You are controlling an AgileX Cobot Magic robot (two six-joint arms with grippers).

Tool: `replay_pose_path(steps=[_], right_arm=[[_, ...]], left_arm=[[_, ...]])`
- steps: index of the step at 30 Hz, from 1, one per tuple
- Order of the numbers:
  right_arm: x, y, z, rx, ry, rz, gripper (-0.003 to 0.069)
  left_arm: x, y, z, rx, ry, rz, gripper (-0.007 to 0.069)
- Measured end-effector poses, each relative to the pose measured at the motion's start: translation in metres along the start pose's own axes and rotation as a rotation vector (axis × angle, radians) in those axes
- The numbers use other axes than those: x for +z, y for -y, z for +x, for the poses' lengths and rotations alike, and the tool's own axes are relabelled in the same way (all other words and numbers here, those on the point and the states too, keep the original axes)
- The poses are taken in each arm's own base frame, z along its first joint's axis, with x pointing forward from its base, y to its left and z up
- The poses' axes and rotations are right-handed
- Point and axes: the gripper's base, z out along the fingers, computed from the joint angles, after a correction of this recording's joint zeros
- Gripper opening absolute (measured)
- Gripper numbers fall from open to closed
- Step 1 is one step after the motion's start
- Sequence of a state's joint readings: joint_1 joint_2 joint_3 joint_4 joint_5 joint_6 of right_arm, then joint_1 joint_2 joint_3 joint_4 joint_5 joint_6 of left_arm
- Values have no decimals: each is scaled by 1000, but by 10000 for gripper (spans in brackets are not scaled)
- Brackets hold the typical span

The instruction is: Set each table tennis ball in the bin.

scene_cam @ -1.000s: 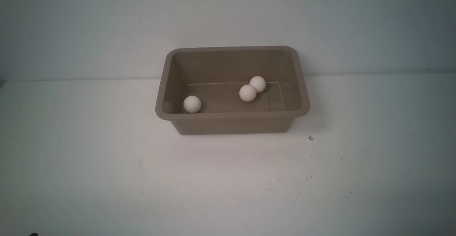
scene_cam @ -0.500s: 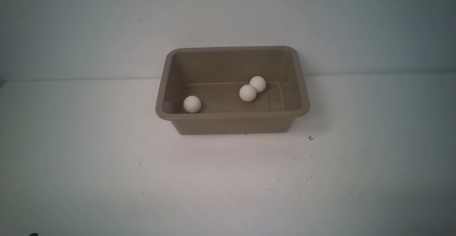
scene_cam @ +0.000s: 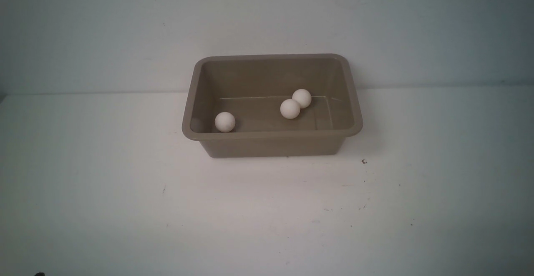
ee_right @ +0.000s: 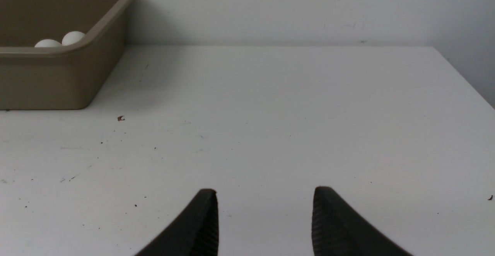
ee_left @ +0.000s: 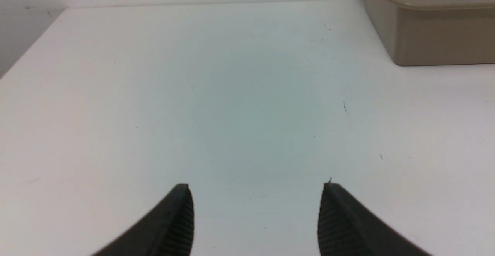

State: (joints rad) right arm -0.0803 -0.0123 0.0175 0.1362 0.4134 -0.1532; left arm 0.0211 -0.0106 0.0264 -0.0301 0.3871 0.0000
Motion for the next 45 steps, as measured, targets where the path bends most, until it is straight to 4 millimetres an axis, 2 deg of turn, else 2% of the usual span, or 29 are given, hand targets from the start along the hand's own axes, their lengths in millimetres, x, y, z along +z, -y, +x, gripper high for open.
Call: replay_pose_path(steps=[45], right_arm=[[0,0,0,-5,3,-17,315]], left_arm=[[0,0,0,0,0,0,394]])
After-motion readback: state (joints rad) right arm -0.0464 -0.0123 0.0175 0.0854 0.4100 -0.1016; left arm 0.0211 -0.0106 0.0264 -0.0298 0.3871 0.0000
